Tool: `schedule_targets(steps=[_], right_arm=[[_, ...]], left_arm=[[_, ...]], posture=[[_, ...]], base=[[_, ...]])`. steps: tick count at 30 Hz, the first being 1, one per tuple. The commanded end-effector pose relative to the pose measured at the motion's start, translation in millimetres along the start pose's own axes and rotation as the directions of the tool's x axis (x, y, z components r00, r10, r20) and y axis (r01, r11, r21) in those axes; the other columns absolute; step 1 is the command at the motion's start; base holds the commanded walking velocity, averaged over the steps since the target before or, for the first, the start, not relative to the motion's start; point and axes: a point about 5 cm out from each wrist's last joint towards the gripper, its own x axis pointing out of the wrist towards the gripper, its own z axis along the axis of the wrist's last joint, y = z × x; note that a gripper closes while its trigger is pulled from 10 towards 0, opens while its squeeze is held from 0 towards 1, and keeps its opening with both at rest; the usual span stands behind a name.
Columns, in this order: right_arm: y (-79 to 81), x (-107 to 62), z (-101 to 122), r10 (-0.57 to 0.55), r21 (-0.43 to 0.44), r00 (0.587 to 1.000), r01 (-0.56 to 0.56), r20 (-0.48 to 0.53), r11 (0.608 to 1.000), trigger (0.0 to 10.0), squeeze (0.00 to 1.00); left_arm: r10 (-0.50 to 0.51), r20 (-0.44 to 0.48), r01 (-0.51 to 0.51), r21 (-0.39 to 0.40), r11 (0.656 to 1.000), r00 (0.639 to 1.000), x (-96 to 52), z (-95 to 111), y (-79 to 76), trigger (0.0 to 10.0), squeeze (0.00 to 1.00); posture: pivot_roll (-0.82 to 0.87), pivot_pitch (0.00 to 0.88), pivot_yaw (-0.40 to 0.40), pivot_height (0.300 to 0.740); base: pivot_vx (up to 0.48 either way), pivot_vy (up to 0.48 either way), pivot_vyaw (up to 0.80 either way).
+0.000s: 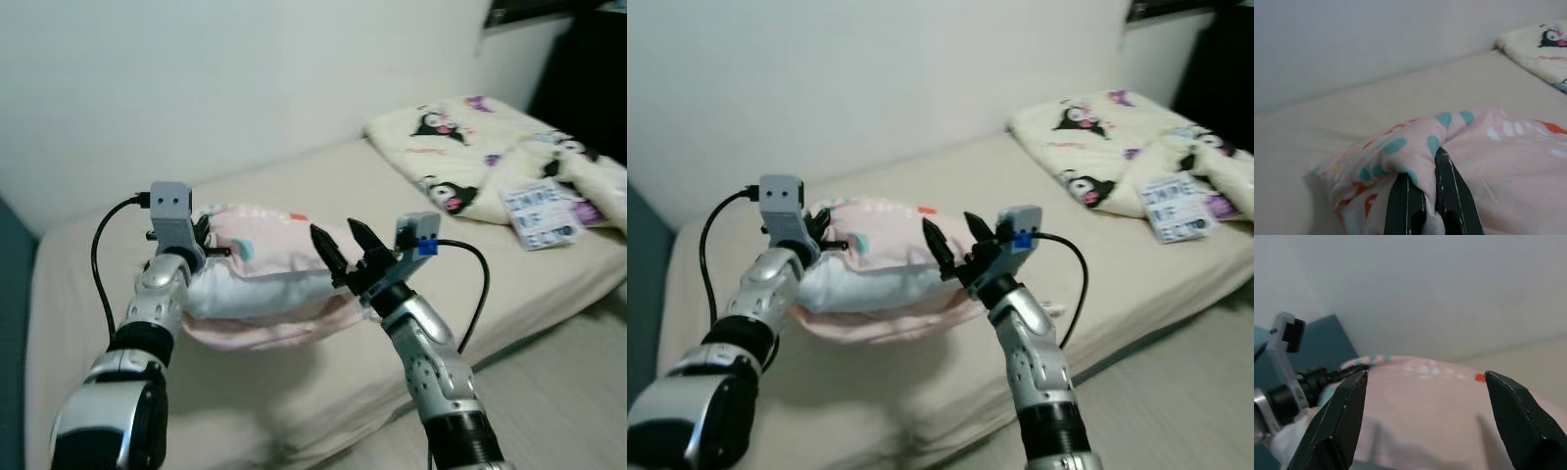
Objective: Clean up the room
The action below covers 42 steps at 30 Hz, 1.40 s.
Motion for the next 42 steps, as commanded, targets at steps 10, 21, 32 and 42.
schedule_targets(steps=[10,21,32,42], right_arm=[[5.0,0.5,0.0,0.014,-0.018,1.000,-0.014,0.014,1.000,10.0,0.00],[5.4,-0.9,-1.2,0.006,-0.012,1.000,-0.006,0.019,1.000,10.0,0.00],[5.8,0.5,-0.1,0.023,-0.014,1.000,-0.023,0.018,1.000,10.0,0.00],[9.2,-5.0,-9.0,0.029,-0.049,0.999,-0.031,-0.027,0.998,10.0,0.00]], left_arm=[[0.074,0.051,-0.074,-0.006,0.997,0.996,1.0,8.2,9.6,10.0,0.00],[-0.010,-0.035,0.010,-0.003,1.000,0.999,-6.3,-19.3,-18.9,10.0,0.00],[-0.234,-0.102,0.227,-0.082,0.971,0.967,-22.7,-49.1,-84.4,10.0,0.00],[-0.183,-0.119,0.150,-0.243,0.958,0.976,-17.6,-48.0,-80.2,10.0,0.00]], posture=[[-0.20,0.058,0.052,0.740],[-0.19,0.064,0.056,0.740],[-0.19,0.072,0.051,0.740],[-0.20,0.082,0.056,0.740]], base=[[0.000,0.476,0.69],[0.000,0.086,0.00],[0.000,-0.269,0.00],[0.000,0.000,0.00]])
